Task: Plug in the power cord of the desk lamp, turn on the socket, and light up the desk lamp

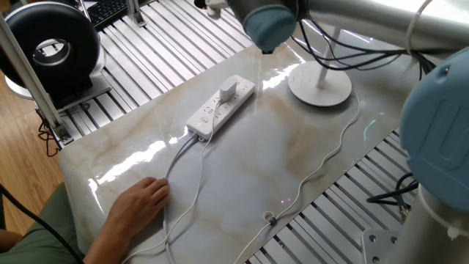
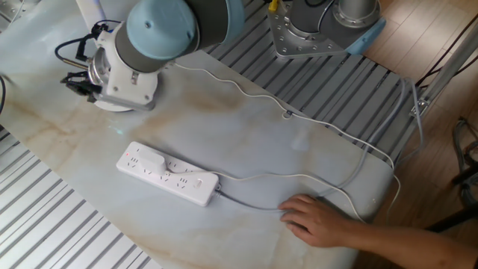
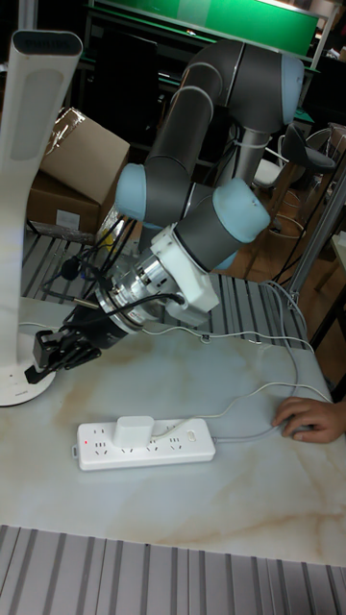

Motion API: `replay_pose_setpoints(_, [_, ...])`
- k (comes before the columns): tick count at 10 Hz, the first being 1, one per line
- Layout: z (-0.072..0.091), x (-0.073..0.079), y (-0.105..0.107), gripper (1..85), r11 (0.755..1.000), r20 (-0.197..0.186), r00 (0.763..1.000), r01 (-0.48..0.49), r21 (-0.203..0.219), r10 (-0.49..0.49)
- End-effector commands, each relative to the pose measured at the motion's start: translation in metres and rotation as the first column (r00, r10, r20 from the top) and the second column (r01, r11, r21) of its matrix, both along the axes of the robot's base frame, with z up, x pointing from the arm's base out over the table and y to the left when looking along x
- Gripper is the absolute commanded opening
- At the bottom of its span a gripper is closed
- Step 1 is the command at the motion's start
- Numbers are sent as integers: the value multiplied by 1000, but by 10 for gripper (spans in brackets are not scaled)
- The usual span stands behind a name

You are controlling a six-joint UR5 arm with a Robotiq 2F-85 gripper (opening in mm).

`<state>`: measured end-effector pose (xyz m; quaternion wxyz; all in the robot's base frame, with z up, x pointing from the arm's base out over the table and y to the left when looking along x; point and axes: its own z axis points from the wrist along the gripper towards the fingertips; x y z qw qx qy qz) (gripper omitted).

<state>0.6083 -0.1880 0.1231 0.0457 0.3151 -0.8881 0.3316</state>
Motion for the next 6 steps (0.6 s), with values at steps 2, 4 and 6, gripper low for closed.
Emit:
replay_pose_setpoints(2, [-5,-25,-14,10,998,-54,998,41,-39,-43])
replay_pose_setpoints(4, [-7,-29,-14,10,998,-69,996,44,-38,-47])
replay_pose_setpoints(6, [-7,-31,-15,10,998,-69,997,42,-41,-45])
